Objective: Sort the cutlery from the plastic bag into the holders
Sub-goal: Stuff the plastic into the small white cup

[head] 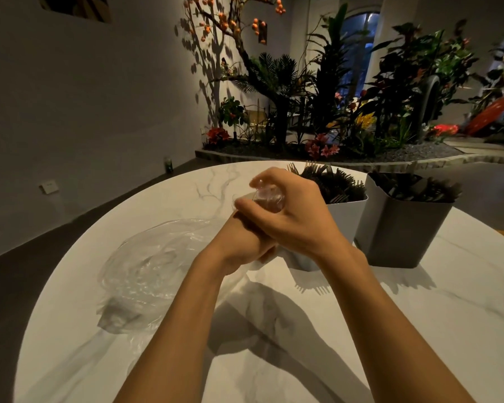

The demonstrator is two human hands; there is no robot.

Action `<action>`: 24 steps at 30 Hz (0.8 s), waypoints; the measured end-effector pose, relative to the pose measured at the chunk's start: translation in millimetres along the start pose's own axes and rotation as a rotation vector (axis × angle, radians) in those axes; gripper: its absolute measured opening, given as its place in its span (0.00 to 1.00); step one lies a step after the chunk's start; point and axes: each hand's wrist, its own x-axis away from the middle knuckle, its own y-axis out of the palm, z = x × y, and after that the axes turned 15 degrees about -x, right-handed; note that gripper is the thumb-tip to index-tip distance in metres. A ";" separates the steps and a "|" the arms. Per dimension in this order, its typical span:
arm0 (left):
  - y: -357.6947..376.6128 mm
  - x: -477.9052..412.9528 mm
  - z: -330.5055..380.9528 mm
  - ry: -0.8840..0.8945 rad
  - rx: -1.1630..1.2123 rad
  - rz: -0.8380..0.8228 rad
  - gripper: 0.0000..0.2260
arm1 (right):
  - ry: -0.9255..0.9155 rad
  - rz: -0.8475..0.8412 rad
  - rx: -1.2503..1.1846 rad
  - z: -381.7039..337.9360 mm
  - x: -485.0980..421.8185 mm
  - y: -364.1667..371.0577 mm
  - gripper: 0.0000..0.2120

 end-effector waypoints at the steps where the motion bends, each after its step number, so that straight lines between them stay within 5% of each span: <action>1: 0.2 -1.5 0.8 0.018 -0.028 0.031 0.12 | -0.011 0.039 0.005 2.2 -0.1 1.9 0.14; 4: -0.6 -3.8 4.6 0.041 -0.115 0.092 0.13 | -0.060 0.149 0.016 8.6 -1.3 1.4 0.09; 7: 1.6 -6.4 3.1 0.032 -0.144 0.109 0.11 | -0.100 0.152 0.045 9.6 -1.1 -4.1 0.16; 16: -3.7 -4.8 -2.0 0.089 -0.208 0.028 0.43 | 0.043 -0.009 0.036 17.4 -1.2 -10.1 0.05; 24: -9.2 0.3 -8.8 0.202 -0.156 0.024 0.43 | 0.053 -0.103 -0.132 11.7 -1.2 -9.1 0.03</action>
